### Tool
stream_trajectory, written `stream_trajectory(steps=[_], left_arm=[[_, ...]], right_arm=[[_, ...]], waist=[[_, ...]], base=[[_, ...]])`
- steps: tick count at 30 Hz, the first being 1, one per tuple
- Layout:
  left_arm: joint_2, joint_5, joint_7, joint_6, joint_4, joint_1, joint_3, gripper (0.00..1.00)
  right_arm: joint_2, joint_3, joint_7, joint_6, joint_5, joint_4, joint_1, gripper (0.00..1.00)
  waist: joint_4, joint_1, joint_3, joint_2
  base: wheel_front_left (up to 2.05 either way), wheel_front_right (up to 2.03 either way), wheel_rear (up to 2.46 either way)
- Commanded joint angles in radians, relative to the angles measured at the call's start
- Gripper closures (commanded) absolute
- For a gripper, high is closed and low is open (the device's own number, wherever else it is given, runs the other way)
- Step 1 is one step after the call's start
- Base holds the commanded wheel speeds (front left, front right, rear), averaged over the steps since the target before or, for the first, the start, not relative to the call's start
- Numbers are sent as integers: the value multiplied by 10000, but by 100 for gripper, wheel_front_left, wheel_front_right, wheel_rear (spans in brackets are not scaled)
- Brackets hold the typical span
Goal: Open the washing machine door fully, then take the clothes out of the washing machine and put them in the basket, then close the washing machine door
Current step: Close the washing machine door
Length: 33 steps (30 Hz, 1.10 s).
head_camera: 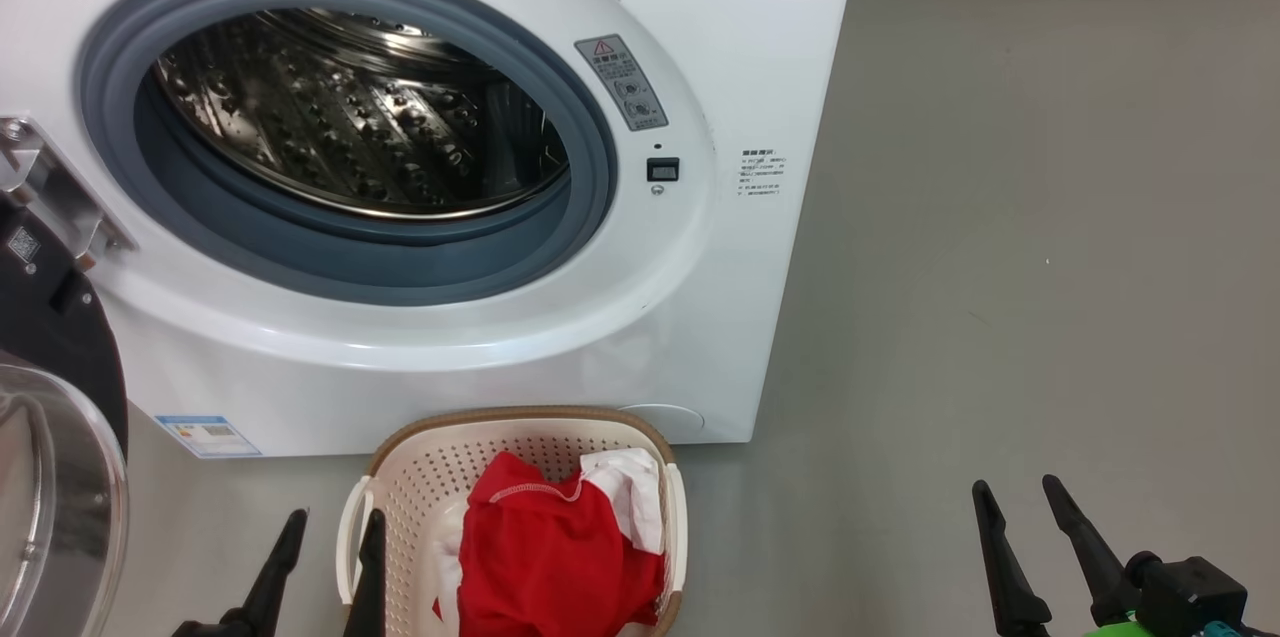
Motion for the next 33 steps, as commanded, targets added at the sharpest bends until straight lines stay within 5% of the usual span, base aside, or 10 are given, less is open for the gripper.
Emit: stream_trajectory(steps=[1,33], left_arm=[[115,-78,-63,-54,-196,-206,283,0],[126,-156,-63,-54,-216,-273,257,0]], right_arm=[[-111,232,-65,75,-194,-251,-191,0],[-90,255,-65,75,-193,-229,-272,0]], waist=[[4,-1,-4,0],[103,-1,26,0]], base=[[0,0,0],[-71,71,0]])
